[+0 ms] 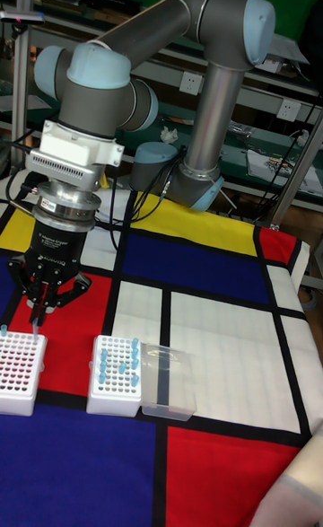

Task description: Transfer all medium pipette tips from one holder to another

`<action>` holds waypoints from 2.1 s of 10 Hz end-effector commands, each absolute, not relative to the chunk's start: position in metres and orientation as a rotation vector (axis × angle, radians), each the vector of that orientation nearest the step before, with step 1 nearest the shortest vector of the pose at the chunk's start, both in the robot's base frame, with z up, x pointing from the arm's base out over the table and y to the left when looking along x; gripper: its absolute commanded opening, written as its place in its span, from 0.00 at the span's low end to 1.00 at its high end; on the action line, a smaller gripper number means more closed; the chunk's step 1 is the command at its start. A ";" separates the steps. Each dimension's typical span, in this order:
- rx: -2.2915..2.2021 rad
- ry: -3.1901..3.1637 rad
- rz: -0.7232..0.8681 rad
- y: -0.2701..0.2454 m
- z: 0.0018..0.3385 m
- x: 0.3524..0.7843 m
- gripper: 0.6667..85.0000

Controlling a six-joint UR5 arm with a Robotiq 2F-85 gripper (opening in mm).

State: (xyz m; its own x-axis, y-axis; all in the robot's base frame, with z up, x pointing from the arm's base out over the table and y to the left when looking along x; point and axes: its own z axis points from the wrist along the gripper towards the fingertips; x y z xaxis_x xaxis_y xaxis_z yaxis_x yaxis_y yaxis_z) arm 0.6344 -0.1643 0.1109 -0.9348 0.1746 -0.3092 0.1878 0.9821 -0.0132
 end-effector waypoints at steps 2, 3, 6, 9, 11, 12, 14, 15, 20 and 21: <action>0.263 2.803 -0.033 -0.164 0.110 0.635 0.01; 0.253 2.799 -0.023 -0.164 0.108 0.637 0.01; 0.208 2.832 0.042 -0.152 0.104 0.632 0.13; 0.132 2.880 -0.003 -0.160 0.100 0.622 0.32; 0.127 2.887 0.003 -0.159 0.099 0.620 0.35; 0.129 2.888 0.003 -0.160 0.099 0.620 0.35; 0.173 2.887 0.002 -0.161 0.097 0.622 0.29; 0.192 2.895 0.005 -0.158 0.097 0.621 0.28; 0.307 2.933 0.020 -0.114 0.103 0.630 0.25; 0.330 2.935 0.022 -0.102 0.105 0.633 0.25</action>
